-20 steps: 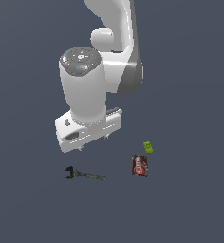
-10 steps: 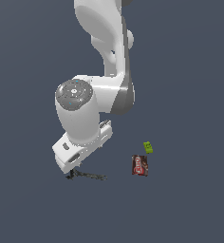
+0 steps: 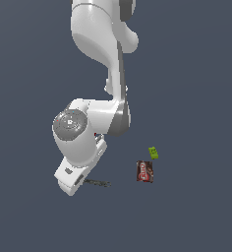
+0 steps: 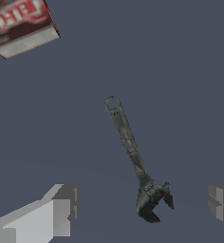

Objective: Pick up a designated object from a clutter of objects.

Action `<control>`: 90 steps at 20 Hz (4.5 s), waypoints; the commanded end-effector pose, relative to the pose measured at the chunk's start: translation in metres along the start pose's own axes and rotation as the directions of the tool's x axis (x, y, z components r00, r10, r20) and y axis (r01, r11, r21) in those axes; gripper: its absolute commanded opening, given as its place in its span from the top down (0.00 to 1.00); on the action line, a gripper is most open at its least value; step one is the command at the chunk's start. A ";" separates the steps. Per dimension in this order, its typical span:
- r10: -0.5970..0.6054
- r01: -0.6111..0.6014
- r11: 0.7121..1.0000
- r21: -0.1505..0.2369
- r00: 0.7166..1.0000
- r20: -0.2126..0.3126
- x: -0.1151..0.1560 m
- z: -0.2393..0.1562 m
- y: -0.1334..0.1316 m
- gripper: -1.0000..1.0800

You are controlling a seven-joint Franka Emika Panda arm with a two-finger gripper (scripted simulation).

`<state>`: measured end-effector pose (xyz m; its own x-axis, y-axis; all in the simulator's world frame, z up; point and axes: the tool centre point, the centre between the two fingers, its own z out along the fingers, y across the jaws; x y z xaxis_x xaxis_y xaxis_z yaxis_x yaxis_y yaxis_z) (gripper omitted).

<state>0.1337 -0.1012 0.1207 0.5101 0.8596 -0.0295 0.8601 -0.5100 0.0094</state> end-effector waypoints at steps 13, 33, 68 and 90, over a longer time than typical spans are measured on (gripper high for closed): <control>-0.257 0.258 0.966 0.002 0.966 -0.027 -0.008 0.057 0.022 0.04; -0.286 0.286 0.958 0.001 0.958 -0.030 -0.008 0.107 0.022 0.04; -0.289 0.289 0.957 0.000 0.957 -0.028 0.036 0.021 -0.012 1.00; -0.289 0.289 0.957 0.001 0.957 -0.031 0.141 -0.201 -0.088 1.00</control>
<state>0.1314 0.0639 0.3043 0.2390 0.9710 -0.0001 0.9710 -0.2390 0.0007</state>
